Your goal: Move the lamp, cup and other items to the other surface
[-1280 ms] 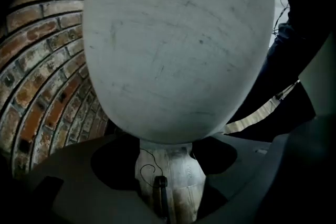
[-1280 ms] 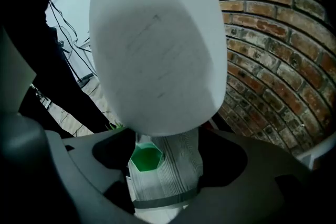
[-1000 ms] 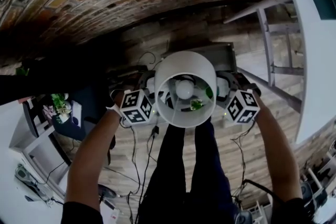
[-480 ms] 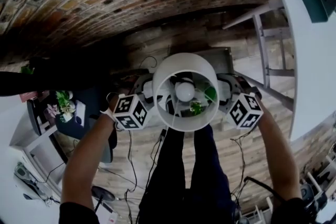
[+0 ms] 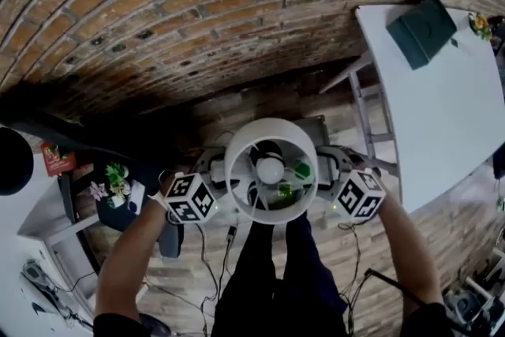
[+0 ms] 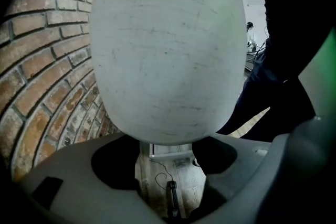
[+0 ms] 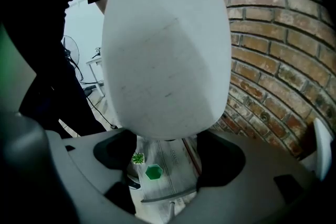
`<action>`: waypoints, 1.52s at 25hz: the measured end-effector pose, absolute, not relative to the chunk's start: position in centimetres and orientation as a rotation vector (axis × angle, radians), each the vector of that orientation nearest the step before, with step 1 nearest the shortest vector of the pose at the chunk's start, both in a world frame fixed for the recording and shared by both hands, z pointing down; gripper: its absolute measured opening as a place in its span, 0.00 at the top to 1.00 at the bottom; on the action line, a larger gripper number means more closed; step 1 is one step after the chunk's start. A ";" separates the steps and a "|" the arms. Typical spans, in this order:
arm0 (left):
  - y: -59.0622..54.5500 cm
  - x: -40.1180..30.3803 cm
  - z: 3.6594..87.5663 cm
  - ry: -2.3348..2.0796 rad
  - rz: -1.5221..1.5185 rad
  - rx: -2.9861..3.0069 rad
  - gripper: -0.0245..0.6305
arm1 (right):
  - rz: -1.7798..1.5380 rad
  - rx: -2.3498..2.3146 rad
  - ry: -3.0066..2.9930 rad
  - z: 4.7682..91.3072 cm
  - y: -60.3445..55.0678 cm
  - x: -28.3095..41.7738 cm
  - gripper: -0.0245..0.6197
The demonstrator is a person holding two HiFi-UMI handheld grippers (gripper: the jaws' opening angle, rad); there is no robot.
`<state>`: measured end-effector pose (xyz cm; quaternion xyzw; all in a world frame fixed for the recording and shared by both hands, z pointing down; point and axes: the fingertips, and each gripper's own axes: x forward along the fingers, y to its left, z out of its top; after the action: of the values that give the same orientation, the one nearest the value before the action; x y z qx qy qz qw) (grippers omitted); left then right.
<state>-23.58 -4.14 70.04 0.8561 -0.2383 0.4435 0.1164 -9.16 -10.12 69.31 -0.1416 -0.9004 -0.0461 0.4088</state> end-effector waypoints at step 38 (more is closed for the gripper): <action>-15.6 -3.1 39.3 -0.381 1.069 2.942 0.50 | -0.002 0.094 -2.434 39.7 -15.9 11.5 0.40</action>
<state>-3.07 -15.60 39.28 0.9330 -0.1209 0.3389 -0.0060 11.51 -15.92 39.68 0.0363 -0.9376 -0.0007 0.3458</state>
